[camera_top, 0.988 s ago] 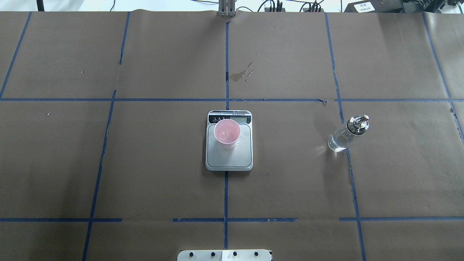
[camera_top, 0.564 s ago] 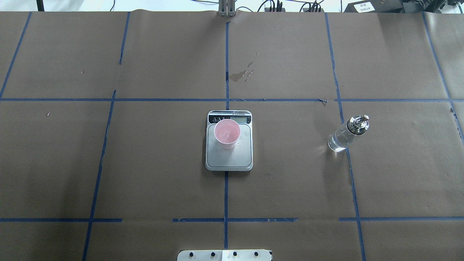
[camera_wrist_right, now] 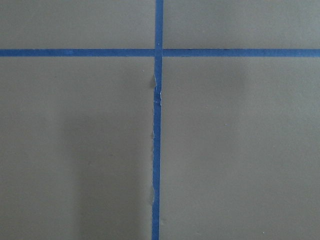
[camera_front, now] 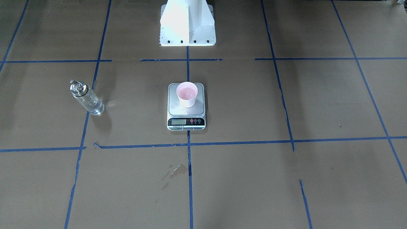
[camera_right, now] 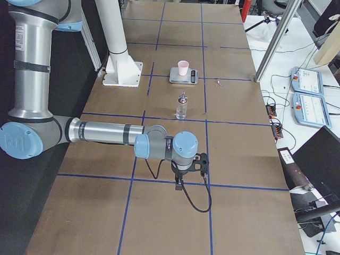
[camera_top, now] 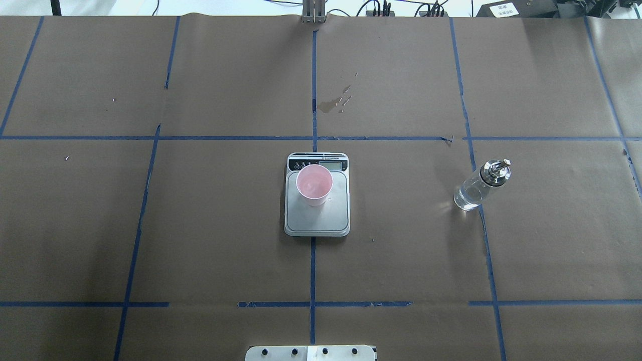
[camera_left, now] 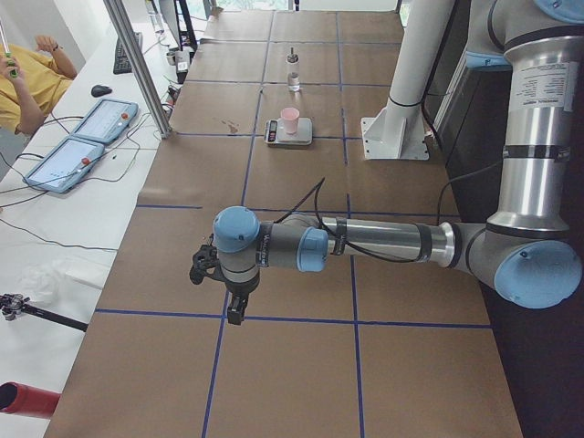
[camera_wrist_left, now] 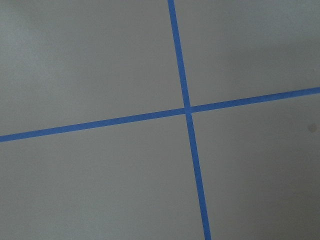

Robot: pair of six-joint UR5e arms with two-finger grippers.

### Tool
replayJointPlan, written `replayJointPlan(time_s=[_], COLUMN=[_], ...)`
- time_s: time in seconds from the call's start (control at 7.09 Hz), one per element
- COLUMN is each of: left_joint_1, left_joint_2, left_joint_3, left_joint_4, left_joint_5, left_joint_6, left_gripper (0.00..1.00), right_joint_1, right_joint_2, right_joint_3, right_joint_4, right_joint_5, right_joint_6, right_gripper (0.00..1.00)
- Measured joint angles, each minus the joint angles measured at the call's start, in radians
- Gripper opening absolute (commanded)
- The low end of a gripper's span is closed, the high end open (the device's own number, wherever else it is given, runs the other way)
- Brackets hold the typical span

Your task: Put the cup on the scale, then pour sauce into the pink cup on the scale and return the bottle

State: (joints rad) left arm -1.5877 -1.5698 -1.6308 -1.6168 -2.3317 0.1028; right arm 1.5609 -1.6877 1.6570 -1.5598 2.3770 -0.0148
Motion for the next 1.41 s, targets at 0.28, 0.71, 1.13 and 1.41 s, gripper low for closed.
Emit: replayJointPlan(time_s=[0.28,0.71,1.13,1.41], left_joint_1=[0.0,-0.001,0.0,0.0], left_joint_2=[-0.005,0.003,0.006,0.012], left_joint_3=[-0.001,0.003,-0.004,-0.001], left_joint_4=[-0.005,-0.087,-0.104,-0.103], left_joint_5=[0.0,0.0,0.001,0.002], left_joint_6=[0.0,-0.003,-0.002,-0.003], left_gripper=[1.0,1.0,1.0,1.0], right_joint_1=[0.001,-0.001,-0.002,-0.004], right_joint_2=[0.015,0.019,0.02,0.025], right_joint_3=[0.001,0.002,0.001,-0.003], right_joint_4=[0.003,0.008,0.009,0.009], right_joint_5=[-0.005,-0.008,-0.009,-0.009], right_joint_6=[0.002,0.003,0.004,0.004], right_gripper=[1.0,1.0,1.0,1.0])
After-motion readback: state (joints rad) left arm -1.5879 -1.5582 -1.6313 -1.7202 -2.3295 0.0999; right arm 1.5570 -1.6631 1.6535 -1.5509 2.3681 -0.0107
